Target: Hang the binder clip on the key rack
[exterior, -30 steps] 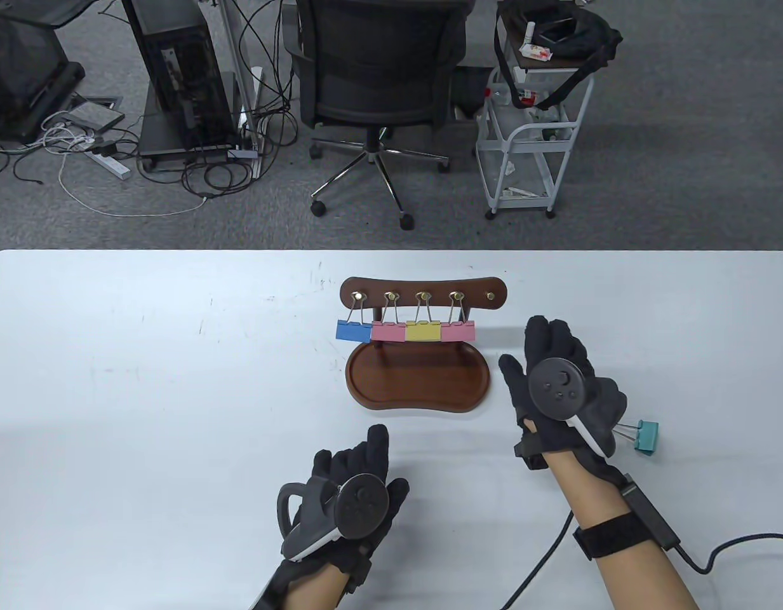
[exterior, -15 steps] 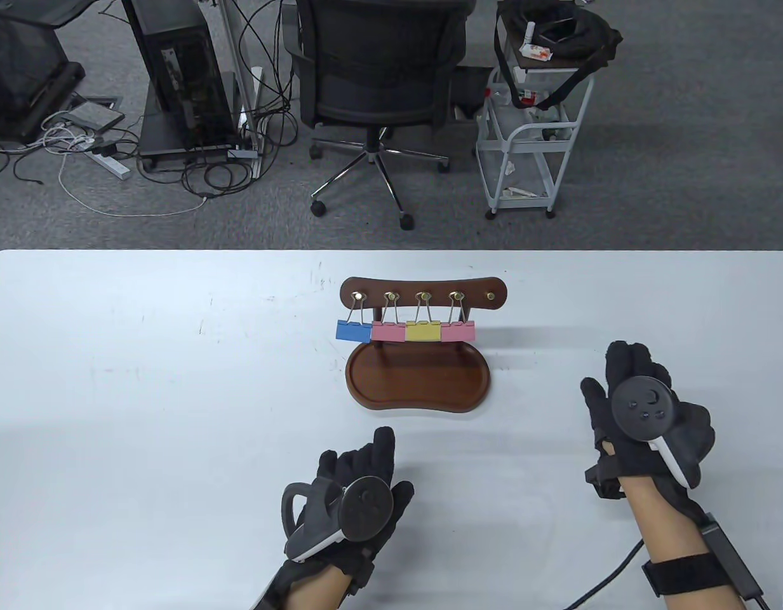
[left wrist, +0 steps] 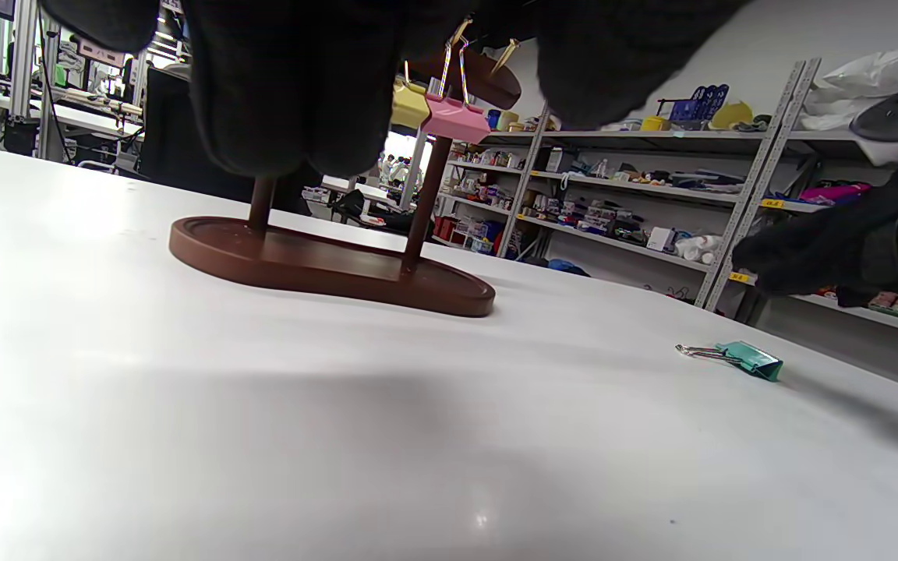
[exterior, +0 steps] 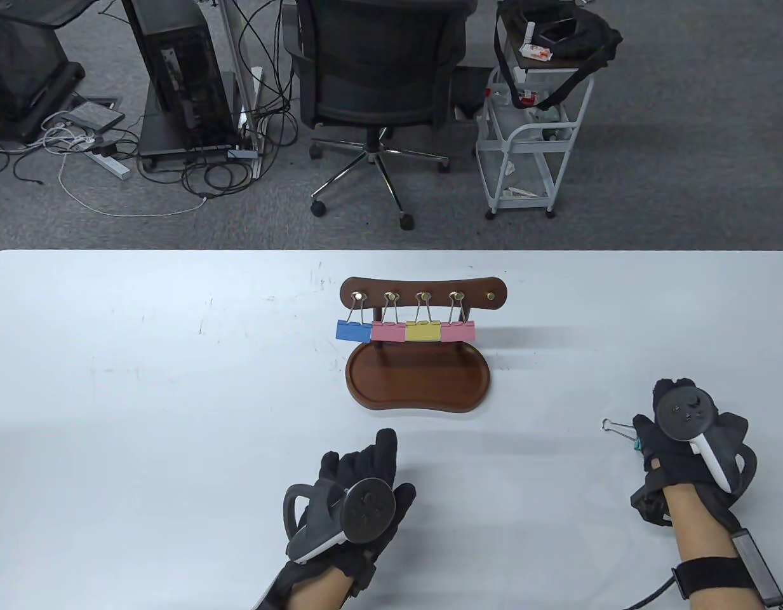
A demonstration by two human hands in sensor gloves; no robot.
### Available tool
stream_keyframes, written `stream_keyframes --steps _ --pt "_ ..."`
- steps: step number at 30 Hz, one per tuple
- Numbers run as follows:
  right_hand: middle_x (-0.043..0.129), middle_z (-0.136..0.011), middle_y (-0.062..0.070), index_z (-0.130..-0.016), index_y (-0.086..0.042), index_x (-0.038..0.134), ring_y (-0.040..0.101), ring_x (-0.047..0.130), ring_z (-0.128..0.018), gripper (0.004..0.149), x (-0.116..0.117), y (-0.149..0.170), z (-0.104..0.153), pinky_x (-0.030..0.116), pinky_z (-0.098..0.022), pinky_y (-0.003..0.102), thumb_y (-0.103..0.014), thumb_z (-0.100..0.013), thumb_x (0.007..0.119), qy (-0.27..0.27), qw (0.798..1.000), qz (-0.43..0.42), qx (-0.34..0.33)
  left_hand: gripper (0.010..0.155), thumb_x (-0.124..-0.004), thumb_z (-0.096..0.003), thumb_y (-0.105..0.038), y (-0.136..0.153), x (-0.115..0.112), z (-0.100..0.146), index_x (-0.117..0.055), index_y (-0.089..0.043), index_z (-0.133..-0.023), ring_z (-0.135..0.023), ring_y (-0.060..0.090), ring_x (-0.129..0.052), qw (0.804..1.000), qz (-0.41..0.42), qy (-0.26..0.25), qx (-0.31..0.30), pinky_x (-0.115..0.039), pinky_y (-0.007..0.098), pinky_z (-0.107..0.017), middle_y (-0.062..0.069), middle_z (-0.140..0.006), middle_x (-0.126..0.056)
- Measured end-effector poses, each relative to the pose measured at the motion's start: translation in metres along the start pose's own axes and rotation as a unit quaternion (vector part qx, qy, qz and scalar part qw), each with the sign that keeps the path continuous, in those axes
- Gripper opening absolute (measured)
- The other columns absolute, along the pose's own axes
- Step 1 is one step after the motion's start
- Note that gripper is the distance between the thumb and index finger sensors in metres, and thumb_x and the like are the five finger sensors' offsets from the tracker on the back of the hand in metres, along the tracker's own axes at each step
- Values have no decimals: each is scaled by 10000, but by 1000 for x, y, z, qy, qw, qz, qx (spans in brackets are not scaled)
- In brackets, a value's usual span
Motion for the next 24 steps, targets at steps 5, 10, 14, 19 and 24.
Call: stream_keyframes --steps 5,10,14,19,24 --pt "386 -1266 150 -1176 -140 502 556 440 -1082 731 26 5 -11 462 -715 723 -295 -549 844 -55 998 23 5 832 -772 -579 -438 2 1 0 -429 33 -1174 -908 575 -810 1000 2 -1 5 -493 798 -690 292 -1067 -763" --pt "388 -1263 141 -1175 -144 497 549 438 -1084 722 41 7 -16 462 -718 720 -274 -551 836 -80 996 42 12 831 -771 -580 -437 3 1 0 -426 32 -1174 -909 573 -811 1000 3 1 6 -493 797 -691 292 -1066 -764" --pt "399 -1257 142 -1171 -138 505 543 433 -1087 698 46 8 -17 458 -722 719 -253 -557 817 -92 994 49 17 833 -770 -581 -439 0 0 -1 -425 31 -1175 -910 573 -810 1000 3 5 3 -492 797 -692 290 -1069 -762" --pt "446 -1245 143 -1166 -128 512 531 439 -1091 701 49 9 -15 454 -725 719 -232 -550 831 -104 993 55 12 832 -771 -580 -438 0 -1 -1 -426 31 -1174 -909 572 -812 1000 3 5 2 -493 797 -691 286 -1068 -765" --pt "490 -1226 167 -1163 -120 517 530 462 -1082 701 51 7 -14 454 -726 718 -238 -549 834 -102 992 76 8 830 -771 -580 -438 1 0 0 -428 31 -1174 -909 573 -811 1000 5 4 4 -492 798 -691 289 -1067 -764"
Point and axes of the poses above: the tracker on the back of each hand, its own y axis roughly to the little-finger side, its own z axis roughly from the fingertips to the wrist, x = y × z, the point moved 1 cm from there along -z, roughly from the wrist to the fingertips
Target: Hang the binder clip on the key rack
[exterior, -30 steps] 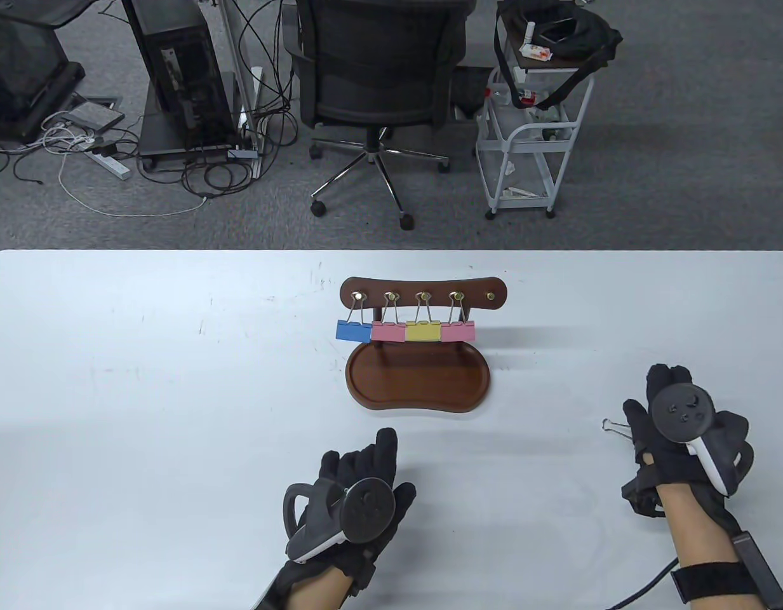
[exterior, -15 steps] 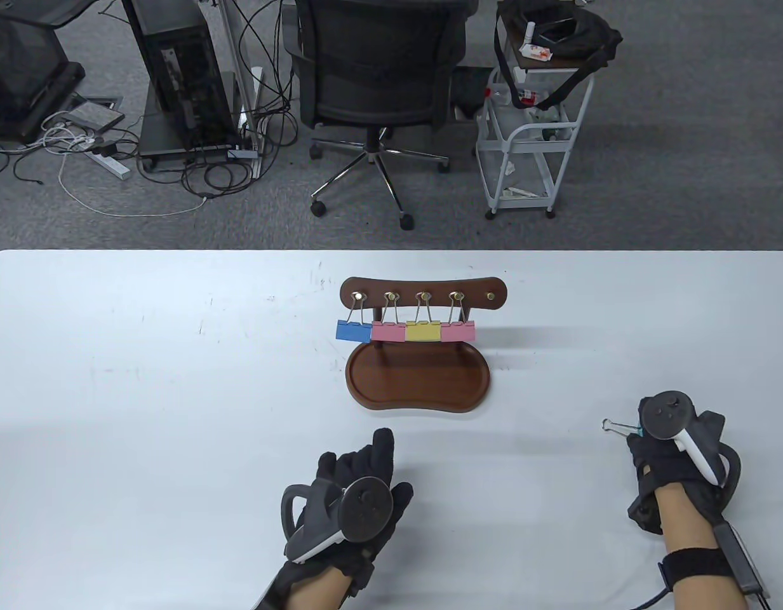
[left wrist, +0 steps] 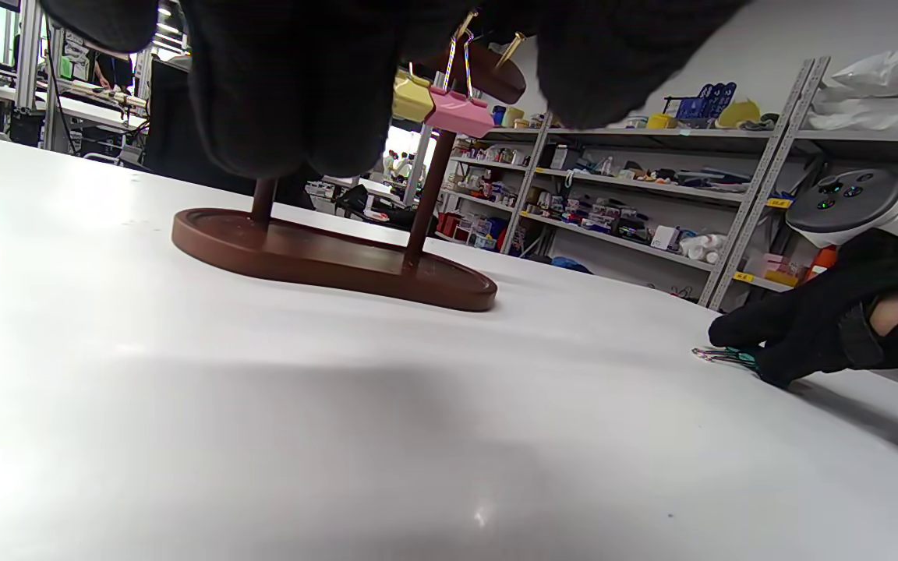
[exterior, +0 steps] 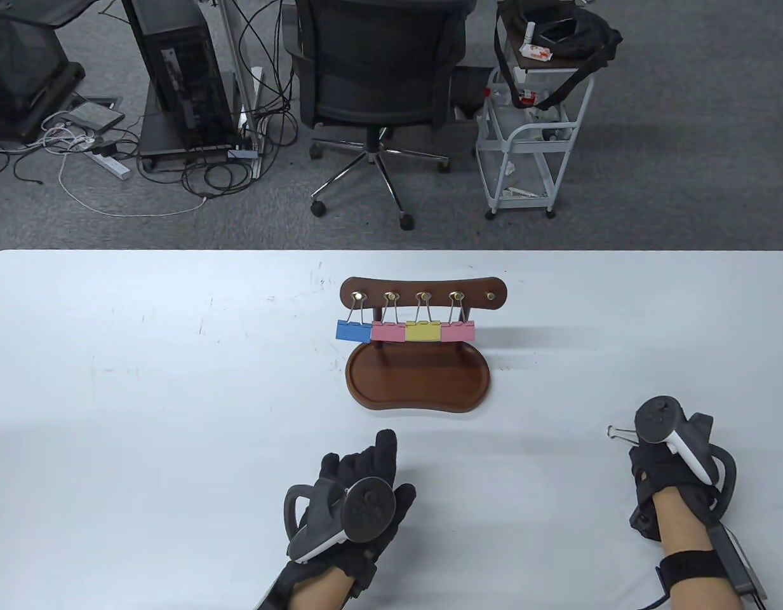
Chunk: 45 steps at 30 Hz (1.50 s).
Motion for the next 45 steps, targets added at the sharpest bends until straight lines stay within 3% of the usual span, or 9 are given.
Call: stream_keyframes --steps 5,22,35,45 --pt "559 -1194 183 -1158 -107 536 508 492 -1071 694 0 -4 1 448 -729 713 -282 -550 819 10 999 38 -5 831 -771 -580 -438 0 0 0 -427 31 -1174 -909 572 -812 1000 0 1 0 -493 798 -691 289 -1067 -765" --pt "630 -1157 196 -1150 -95 558 511 511 -1053 691 -13 -1 8 436 -731 709 -309 -548 821 36 999 2 -14 834 -771 -580 -438 0 0 0 -424 34 -1174 -908 574 -811 1000 3 0 2 -493 798 -690 290 -1066 -766" --pt "708 -1096 224 -1120 -65 620 537 641 -968 700 -52 -23 38 527 -684 703 -355 -524 845 140 985 -49 -83 831 -770 -582 -438 1 0 0 -425 32 -1175 -909 574 -810 1000 1 -1 2 -491 798 -692 288 -1067 -764" --pt "748 -1052 248 -1096 -34 655 543 711 -906 697 -83 -41 68 583 -643 695 -376 -521 848 221 959 -128 -125 830 -770 -581 -438 1 0 -1 -426 30 -1175 -911 573 -810 1000 2 -1 6 -489 798 -692 290 -1068 -763"
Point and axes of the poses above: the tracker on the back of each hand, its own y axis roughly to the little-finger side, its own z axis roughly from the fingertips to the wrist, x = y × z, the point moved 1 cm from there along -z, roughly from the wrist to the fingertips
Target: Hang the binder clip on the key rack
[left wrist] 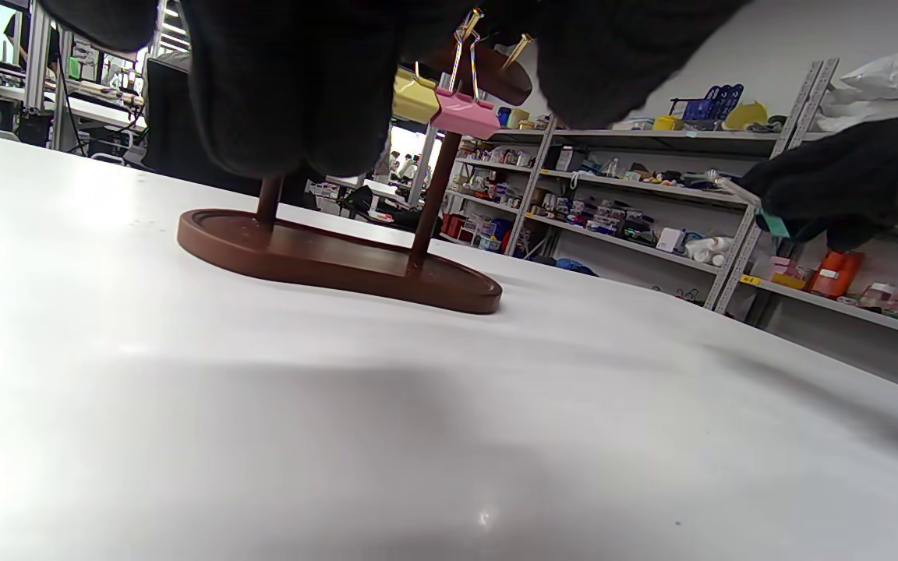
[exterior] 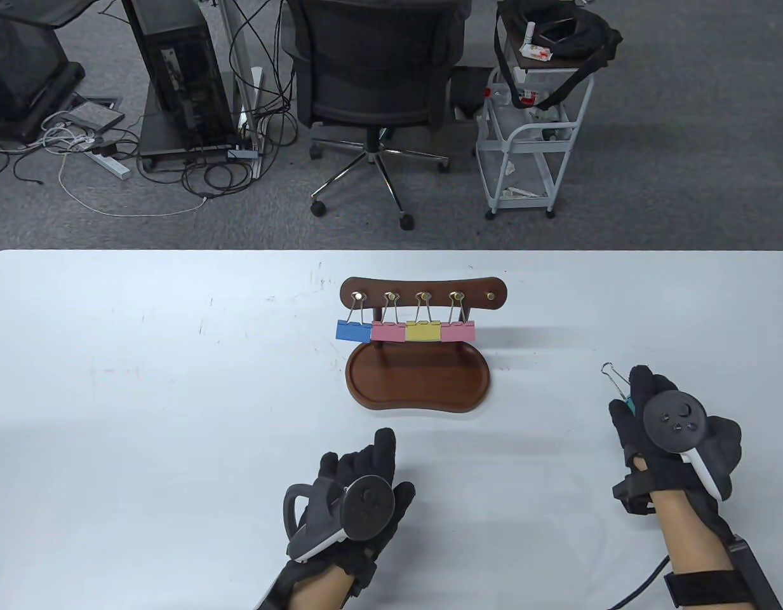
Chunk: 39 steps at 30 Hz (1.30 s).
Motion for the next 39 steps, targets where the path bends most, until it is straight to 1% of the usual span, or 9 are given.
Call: stream_keyframes --steps 5,13,17,21,25,29,34,39 --pt "770 -1030 252 -1085 -28 671 542 741 -878 694 -13 -20 5 607 -626 688 -397 -523 842 27 999 -29 -26 831 -770 -581 -438 0 0 0 -427 31 -1175 -910 573 -811 1000 0 1 1 -490 800 -691 289 -1067 -765" --pt "792 -1002 260 -1075 -11 682 540 769 -845 699 -28 -46 10 626 -607 683 -418 -527 836 63 995 -58 -43 831 -770 -581 -439 -1 0 -1 -425 29 -1175 -911 573 -810 1000 -1 1 0 -489 799 -692 290 -1067 -765" --pt "795 -994 262 -1072 -8 683 537 778 -833 702 -30 -61 10 633 -600 680 -428 -530 834 69 994 -68 -49 832 -771 -582 -438 0 0 -1 -426 31 -1176 -912 574 -808 1000 0 -1 1 -486 800 -693 291 -1069 -763" --pt "800 -983 262 -1067 -3 688 535 785 -821 707 -31 -83 9 640 -591 677 -440 -532 836 76 993 -77 -55 831 -770 -582 -438 -1 -1 -2 -427 31 -1174 -909 575 -810 1000 -1 3 0 -488 800 -690 290 -1067 -764" --pt "804 -975 263 -1066 -2 688 534 791 -812 713 -29 -105 6 646 -585 676 -447 -532 842 75 992 -78 -61 831 -769 -582 -439 -2 -1 -1 -425 30 -1175 -911 573 -809 1000 -1 2 0 -489 799 -692 288 -1069 -763" --pt "804 -968 268 -1066 1 685 533 796 -800 719 -20 -128 0 652 -576 675 -451 -531 846 64 992 -81 -68 833 -771 -581 -439 -1 0 0 -426 32 -1175 -910 574 -809 1000 0 -2 3 -487 800 -691 290 -1068 -763" --pt "794 -968 274 -1069 4 679 534 793 -797 726 -10 -145 -6 650 -573 677 -452 -530 849 59 993 -81 -65 833 -771 -581 -438 2 1 0 -425 34 -1175 -910 574 -809 1000 1 -5 7 -487 800 -691 288 -1069 -762" --pt "789 -966 286 -1068 19 670 541 792 -791 734 1 -154 -13 652 -566 682 -449 -532 849 48 994 -79 -55 832 -770 -581 -439 2 0 0 -425 31 -1175 -912 574 -808 1000 -1 -1 6 -486 800 -692 290 -1068 -762"
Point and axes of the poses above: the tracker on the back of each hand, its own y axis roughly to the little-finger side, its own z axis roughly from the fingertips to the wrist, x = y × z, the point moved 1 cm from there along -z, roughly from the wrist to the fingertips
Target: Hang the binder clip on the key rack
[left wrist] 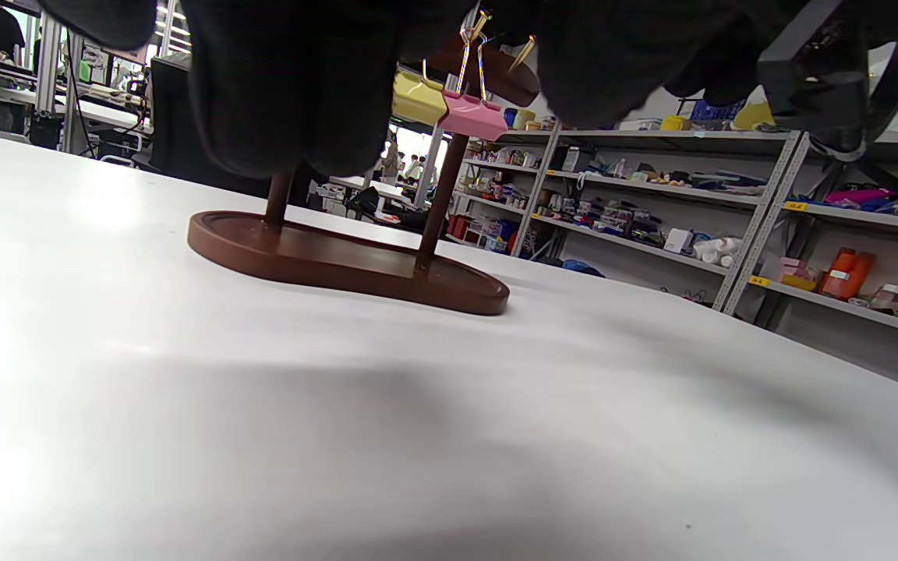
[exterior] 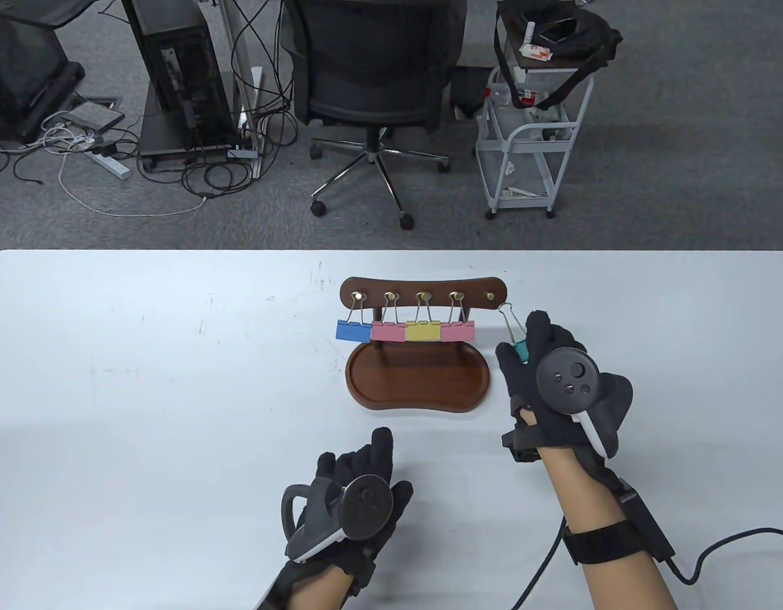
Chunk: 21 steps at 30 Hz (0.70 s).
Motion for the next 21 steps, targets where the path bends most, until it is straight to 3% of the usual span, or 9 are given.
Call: stream_keyframes --steps 12,21 --pt "772 -972 283 -1075 11 661 541 779 -792 737 27 -10 -17 642 -570 682 -453 -535 851 -14 999 21 27 834 -769 -582 -439 1 0 0 -423 34 -1175 -909 577 -808 1000 0 5 4 -486 800 -691 292 -1067 -763" --pt "758 -979 284 -1079 0 660 539 767 -798 729 32 -6 -24 637 -575 680 -452 -539 848 -12 999 22 41 833 -769 -582 -440 2 0 -1 -424 33 -1175 -911 577 -806 1000 0 9 7 -486 800 -691 291 -1067 -764"
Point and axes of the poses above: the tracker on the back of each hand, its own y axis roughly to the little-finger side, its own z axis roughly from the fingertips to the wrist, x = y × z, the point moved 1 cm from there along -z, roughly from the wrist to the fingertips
